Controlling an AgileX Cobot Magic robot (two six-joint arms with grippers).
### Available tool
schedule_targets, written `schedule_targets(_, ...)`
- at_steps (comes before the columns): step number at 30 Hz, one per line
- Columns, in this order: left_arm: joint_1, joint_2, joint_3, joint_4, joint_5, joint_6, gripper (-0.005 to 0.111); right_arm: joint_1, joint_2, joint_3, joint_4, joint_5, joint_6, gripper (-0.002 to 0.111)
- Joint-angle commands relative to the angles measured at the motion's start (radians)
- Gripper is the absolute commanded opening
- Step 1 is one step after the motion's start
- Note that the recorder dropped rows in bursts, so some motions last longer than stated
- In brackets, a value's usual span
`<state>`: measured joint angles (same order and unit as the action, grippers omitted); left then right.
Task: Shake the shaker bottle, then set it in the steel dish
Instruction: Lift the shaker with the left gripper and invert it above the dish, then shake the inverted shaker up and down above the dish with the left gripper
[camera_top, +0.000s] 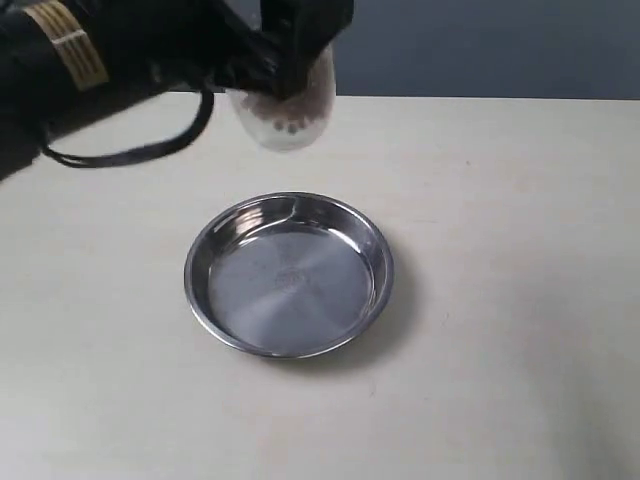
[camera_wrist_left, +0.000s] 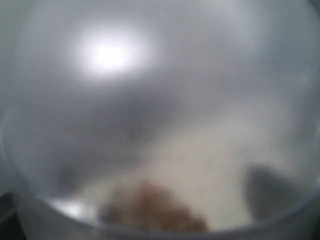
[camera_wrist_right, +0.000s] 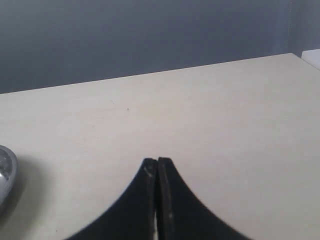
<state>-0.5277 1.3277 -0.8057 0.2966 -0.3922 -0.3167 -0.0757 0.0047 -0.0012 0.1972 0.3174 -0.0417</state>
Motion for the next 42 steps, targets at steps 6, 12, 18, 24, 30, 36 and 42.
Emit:
schedule_targets(6,-0.034,-0.055,-0.078,-0.025,0.183,-0.013,0.0,-0.003,-0.005,0.001,-0.002,-0.01,-0.002,-0.001)
schedule_targets(12,-0.063,0.007,-0.077,0.029,0.186,-0.009,0.0,-0.003,-0.005,0.001,-0.005,-0.01,-0.002,-0.001)
schedule_targets(18,-0.061,0.112,0.002,-0.061,0.189,-0.006,0.0,-0.003,-0.005,0.001,0.0,-0.01,-0.002,-0.001)
schedule_targets(24,-0.068,-0.064,-0.144,0.024,0.165,-0.016,0.0,-0.003,-0.005,0.001,-0.002,-0.01,-0.002,-0.001)
schedule_targets(30,-0.078,0.06,-0.005,-0.058,0.206,-0.019,0.0,-0.003,-0.005,0.001,-0.004,-0.01,-0.002,-0.001)
schedule_targets(36,-0.064,0.085,0.029,-0.051,0.191,-0.023,0.0,-0.003,-0.005,0.001,-0.004,-0.01,-0.002,-0.001)
schedule_targets(42,-0.063,0.036,-0.022,-0.063,0.232,-0.023,0.0,-0.003,-0.005,0.001,-0.004,-0.01,-0.002,-0.001)
